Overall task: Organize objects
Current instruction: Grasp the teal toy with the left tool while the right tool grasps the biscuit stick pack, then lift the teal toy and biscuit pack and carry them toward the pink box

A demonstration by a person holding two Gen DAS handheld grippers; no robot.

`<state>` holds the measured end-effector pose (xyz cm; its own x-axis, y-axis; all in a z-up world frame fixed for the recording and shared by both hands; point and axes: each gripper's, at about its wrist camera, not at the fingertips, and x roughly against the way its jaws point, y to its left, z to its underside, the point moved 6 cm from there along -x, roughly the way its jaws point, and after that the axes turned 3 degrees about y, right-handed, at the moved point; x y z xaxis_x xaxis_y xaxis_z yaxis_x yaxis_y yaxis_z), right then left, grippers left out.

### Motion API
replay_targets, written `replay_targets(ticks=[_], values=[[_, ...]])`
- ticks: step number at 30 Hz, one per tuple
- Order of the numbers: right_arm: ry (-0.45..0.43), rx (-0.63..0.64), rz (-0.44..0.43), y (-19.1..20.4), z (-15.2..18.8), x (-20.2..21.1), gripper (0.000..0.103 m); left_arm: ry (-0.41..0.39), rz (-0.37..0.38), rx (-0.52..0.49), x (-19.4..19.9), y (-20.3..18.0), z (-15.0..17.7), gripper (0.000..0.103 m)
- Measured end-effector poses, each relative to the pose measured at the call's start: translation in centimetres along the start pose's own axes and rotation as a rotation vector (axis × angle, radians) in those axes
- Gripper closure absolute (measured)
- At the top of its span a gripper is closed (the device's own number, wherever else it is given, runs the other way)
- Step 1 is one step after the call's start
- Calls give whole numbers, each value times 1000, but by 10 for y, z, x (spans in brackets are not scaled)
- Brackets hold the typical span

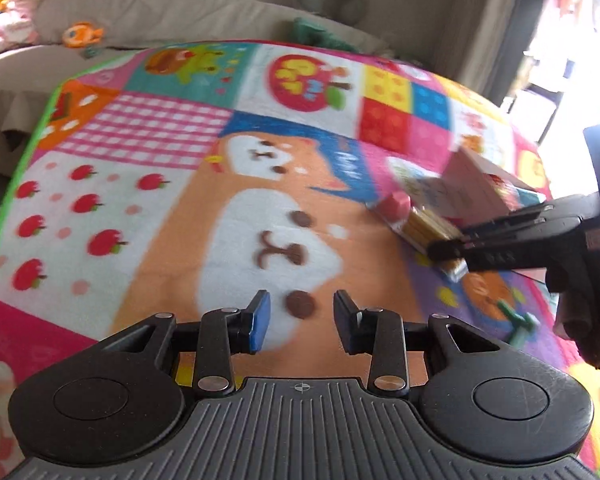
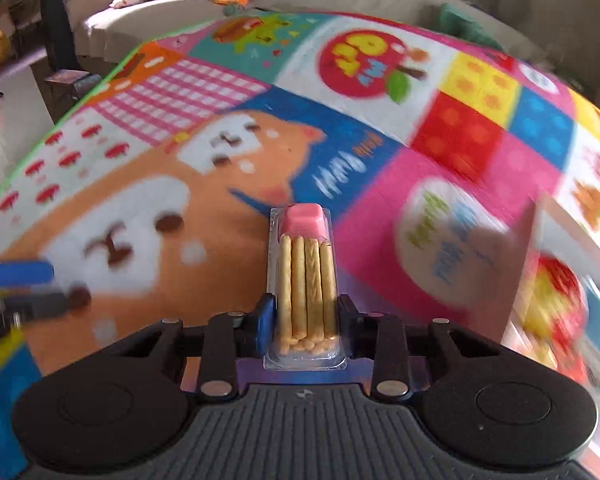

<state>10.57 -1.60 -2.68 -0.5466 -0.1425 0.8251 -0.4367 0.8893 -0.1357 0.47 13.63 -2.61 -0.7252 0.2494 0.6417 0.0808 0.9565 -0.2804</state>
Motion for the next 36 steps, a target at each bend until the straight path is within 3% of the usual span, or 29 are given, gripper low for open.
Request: replay_targets(ticks=[5,9,14,19,21,24,30,33,36], values=[[-26,-45,1,-26,50,41,71,-2,223,-187,13,-57,14,65],[-43,-146,15,-50,86,65,70,13,297,-338,11,-108,27,65],[-61,-215,113,-66,130,86,69,42,287,-473,-4,-154,42,65],[-73,-328,124,-79,167,102,69,59,208,-593,-25,-172,50,64],[-83,-324,130,-77,175,104,69,83,189,-586,-35,-172,49,63],[-117,-283,157,-72,177,108,54,105,188,-556,-42,-169,46,65],[-148,-273,141,-77,164,97,51,144,200,-523,-37,-171,47,69],[-116,-317,126,-84,162,80,51,150,180,-518,-37,-174,48,69],[-123,-329,96,-82,164,80,64,154,167,-493,-39,-174,47,69]])
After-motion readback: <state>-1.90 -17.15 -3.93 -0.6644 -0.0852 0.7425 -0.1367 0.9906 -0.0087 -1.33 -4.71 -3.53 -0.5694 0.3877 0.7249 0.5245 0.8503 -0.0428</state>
